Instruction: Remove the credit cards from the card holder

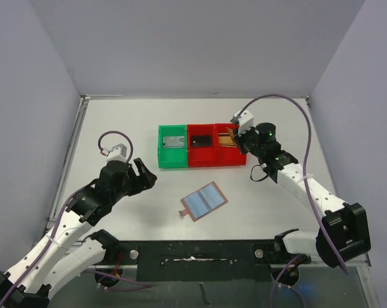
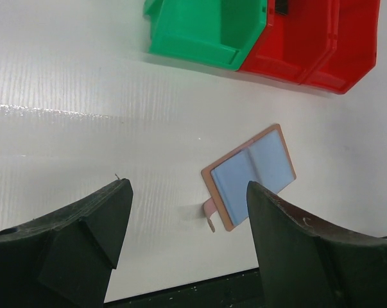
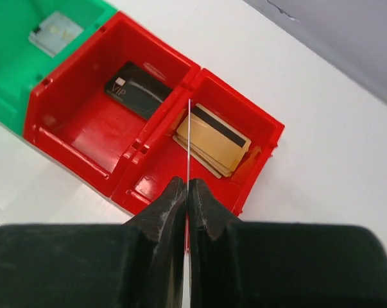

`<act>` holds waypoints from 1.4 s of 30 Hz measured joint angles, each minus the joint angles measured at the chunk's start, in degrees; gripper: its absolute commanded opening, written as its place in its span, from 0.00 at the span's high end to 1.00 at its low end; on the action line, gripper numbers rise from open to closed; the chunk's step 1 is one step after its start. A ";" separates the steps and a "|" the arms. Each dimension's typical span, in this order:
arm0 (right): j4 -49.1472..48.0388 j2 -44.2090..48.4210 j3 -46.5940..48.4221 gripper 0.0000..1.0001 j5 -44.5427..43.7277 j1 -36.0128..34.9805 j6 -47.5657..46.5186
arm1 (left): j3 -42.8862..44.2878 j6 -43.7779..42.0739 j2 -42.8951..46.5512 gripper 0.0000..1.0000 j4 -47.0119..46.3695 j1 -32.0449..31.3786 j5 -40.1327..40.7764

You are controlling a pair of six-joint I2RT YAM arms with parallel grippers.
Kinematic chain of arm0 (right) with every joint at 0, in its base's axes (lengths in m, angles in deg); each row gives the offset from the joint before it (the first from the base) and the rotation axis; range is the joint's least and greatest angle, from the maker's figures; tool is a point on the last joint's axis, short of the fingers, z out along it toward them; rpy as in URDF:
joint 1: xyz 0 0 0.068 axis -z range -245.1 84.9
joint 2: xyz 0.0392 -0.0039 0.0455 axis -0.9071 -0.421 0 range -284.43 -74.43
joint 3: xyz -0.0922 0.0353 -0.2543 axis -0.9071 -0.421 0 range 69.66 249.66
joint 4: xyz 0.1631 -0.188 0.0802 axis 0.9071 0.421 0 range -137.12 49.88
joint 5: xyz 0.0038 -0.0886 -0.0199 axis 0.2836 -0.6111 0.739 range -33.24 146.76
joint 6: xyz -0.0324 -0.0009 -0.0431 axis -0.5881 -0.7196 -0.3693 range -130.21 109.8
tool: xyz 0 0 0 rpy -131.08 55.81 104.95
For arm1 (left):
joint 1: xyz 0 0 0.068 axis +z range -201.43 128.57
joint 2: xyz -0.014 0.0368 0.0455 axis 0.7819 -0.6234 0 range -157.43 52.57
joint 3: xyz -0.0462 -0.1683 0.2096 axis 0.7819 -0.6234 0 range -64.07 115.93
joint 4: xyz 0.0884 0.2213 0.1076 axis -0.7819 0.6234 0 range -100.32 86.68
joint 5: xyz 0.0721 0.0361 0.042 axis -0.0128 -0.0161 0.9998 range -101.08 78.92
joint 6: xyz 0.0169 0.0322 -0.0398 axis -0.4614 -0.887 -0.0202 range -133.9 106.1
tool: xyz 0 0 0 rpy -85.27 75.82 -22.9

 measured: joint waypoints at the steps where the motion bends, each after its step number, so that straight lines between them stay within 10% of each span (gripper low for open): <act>1: 0.13 -1.22 0.55 1.00 -0.90 -1.36 -3.48 | 0.00 0.02 -0.22 0.28 0.11 0.24 -0.44; 12: 0.20 -17.49 7.56 1.00 -5.18 -2.71 -29.53 | -4.55 1.42 -0.44 0.27 -5.09 0.87 -11.50; 42: 3.80 -35.67 20.33 0.99 -2.51 -1.03 -50.64 | -6.34 1.90 -0.09 0.26 -16.04 1.11 -24.79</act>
